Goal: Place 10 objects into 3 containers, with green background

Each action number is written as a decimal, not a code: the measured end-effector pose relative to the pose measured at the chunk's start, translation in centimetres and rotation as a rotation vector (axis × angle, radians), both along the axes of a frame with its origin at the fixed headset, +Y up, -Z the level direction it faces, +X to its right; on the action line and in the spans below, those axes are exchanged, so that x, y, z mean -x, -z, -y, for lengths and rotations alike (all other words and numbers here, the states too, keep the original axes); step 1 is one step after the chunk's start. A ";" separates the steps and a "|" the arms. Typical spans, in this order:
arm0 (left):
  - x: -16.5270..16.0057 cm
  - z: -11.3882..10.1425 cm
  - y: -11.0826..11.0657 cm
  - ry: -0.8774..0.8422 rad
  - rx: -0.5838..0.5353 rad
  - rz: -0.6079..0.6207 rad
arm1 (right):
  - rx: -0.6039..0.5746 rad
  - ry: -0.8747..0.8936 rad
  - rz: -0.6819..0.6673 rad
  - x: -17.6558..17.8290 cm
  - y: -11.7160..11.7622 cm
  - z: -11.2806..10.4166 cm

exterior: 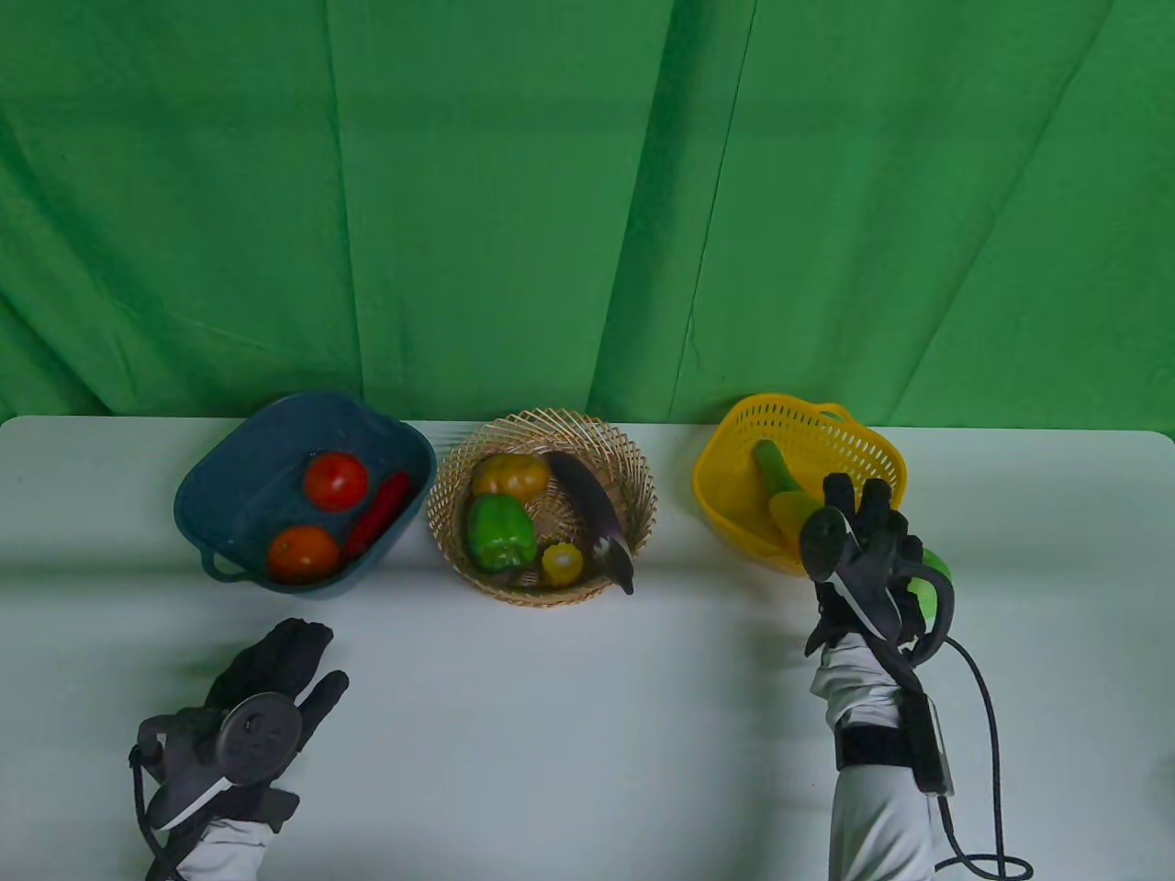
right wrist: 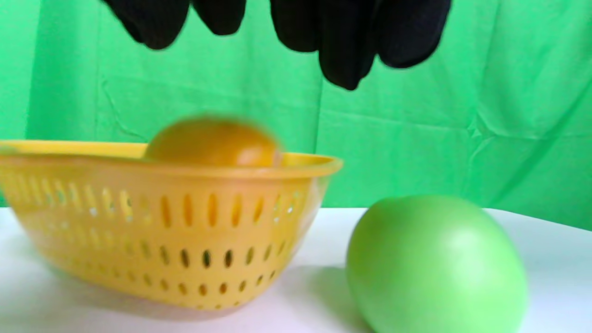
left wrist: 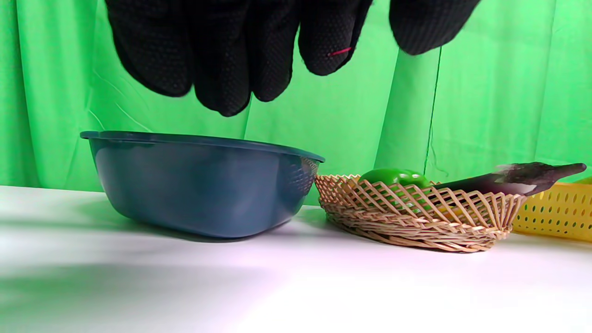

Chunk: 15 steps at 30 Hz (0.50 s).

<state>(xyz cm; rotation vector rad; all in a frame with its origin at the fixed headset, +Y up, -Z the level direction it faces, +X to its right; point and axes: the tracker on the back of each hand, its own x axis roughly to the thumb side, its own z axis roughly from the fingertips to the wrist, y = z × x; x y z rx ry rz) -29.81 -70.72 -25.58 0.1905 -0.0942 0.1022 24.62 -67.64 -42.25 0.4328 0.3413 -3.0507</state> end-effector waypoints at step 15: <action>0.2 0.1 0.0 0.007 0.021 -0.018 | -0.048 0.219 0.177 -7.2 -0.9 1.6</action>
